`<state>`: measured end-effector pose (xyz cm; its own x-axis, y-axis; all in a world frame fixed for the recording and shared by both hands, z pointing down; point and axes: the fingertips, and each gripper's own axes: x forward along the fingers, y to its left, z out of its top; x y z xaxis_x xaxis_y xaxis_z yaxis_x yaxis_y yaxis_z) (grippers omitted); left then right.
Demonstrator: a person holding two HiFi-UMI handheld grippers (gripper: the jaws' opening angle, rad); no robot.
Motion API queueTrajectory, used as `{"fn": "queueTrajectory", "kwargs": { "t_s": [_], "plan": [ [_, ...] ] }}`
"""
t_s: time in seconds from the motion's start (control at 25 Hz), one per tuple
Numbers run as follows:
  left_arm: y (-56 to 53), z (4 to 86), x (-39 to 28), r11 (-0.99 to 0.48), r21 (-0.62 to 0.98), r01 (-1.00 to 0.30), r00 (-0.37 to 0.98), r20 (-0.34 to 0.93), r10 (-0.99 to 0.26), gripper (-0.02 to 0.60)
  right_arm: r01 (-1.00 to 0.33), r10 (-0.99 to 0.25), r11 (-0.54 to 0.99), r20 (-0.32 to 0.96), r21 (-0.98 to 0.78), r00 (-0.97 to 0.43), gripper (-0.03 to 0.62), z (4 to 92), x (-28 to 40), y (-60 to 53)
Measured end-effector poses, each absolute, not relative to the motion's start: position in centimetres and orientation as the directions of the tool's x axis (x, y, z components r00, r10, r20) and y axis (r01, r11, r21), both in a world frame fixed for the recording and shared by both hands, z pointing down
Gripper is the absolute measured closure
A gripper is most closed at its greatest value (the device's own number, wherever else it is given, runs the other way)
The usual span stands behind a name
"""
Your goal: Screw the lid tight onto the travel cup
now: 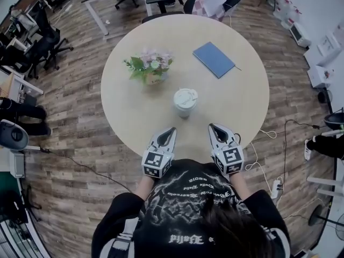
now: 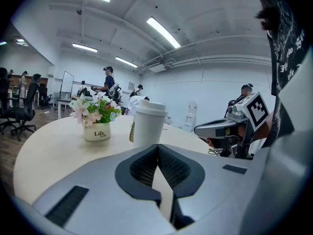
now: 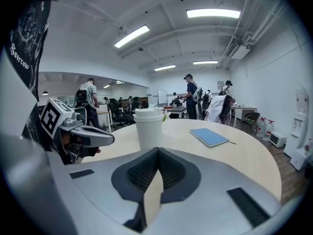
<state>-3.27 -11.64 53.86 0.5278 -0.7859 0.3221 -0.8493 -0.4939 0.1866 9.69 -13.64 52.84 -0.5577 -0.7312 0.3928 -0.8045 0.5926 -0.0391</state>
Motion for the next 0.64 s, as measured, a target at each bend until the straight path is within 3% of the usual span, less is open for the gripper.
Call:
{"fn": "queueTrajectory", "kwargs": {
  "t_s": [0.64],
  "plan": [
    [-11.84, 54.21, -3.55, -0.489, 0.184, -0.853, 0.522, 0.336, -0.784, 0.560, -0.791, -0.714, 0.612, 0.415, -0.020, -0.563, 0.589, 53.43, 9.11, -13.74]
  ]
}}
